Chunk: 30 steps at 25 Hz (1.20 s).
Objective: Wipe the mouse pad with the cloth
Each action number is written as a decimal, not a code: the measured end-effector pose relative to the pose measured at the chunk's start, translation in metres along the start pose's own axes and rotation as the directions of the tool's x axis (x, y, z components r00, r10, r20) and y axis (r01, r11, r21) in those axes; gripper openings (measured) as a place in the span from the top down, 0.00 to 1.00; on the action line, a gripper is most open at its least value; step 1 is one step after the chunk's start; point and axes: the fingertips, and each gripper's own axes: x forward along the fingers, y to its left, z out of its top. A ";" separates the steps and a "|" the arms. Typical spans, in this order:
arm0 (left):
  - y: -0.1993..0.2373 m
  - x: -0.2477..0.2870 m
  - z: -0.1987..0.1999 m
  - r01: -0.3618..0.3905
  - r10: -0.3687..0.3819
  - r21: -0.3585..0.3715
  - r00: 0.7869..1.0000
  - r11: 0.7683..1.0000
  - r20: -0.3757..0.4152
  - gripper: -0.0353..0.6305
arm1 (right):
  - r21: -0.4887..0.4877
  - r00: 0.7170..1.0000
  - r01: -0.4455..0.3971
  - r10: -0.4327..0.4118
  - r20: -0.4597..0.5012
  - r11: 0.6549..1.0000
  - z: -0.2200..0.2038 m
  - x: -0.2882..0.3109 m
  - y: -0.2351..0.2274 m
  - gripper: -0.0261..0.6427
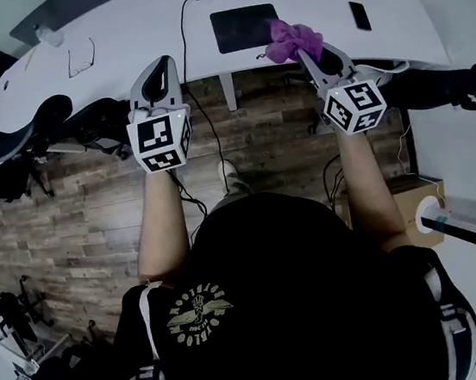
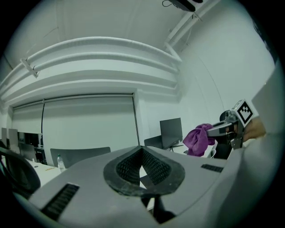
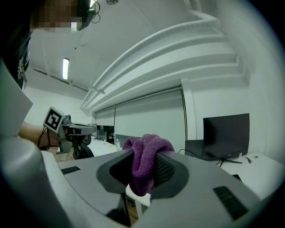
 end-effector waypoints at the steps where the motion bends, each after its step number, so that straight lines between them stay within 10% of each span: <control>1: 0.002 0.009 -0.002 0.008 -0.008 0.000 1.000 1.000 -0.005 0.94 | 0.003 1.000 0.006 -0.006 -0.003 1.000 0.000 0.007 -0.004 0.84; 30: 0.066 0.162 -0.038 0.177 -0.180 -0.102 0.984 0.979 -0.015 0.94 | -0.010 0.993 0.089 -0.090 -0.078 0.996 0.008 0.141 -0.032 0.84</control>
